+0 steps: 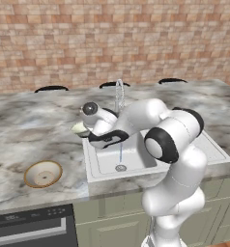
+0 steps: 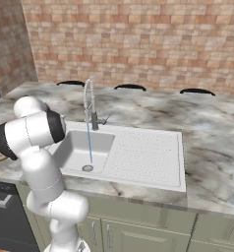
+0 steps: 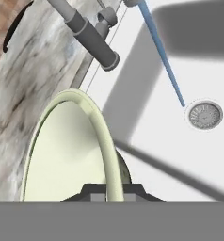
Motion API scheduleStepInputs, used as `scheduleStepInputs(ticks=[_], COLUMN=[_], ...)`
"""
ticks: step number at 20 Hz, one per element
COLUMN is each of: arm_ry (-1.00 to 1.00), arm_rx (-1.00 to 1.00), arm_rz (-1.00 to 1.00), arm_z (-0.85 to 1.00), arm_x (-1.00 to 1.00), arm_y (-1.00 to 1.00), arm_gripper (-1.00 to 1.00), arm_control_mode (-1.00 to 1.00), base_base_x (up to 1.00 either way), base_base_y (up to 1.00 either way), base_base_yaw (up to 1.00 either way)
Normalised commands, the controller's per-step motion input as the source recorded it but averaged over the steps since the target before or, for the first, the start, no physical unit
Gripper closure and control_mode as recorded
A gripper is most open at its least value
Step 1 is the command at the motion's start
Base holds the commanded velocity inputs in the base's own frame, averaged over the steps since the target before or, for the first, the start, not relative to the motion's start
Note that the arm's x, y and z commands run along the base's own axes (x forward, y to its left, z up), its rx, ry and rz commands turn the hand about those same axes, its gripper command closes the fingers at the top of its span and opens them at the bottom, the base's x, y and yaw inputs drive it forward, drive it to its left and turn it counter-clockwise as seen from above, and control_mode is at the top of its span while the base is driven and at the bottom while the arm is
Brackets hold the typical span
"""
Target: Rinse each bowl for a few seconds and place them down in the sink or on the counter.
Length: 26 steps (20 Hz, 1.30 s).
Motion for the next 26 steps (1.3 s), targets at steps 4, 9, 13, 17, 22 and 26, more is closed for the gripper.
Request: scheduleStepInputs(ticks=[4, 9, 13, 17, 22, 26], arm_ry=[-0.1, -0.07, -0.02, 0.0, 0.0, 0.0], arm_rx=[0.04, 0.07, 0.1, 0.12, 0.07, 0.01], arm_rz=[0.05, 0.04, 0.04, 0.03, 0.0, 0.0], arm_z=[-0.04, -0.1, -0.14, -0.21, -0.23, -0.29], arm_x=[-0.05, -0.05, -0.05, -0.08, -0.15, -0.17], arm_y=[0.52, 0.46, 0.43, 0.35, 0.34, 0.32], arm_gripper=[1.0, 1.0, 1.0, 1.0, 1.0, 1.0], arm_control_mode=[-1.0, -1.0, -1.0, -1.0, -1.0, -1.0], base_base_x=[0.0, 0.0, 0.0, 0.0, 0.0, 0.0], base_base_y=[0.0, 0.0, 0.0, 0.0, 0.0, 0.0], base_base_yaw=[0.0, 0.0, 0.0, 0.0, 0.0, 0.0])
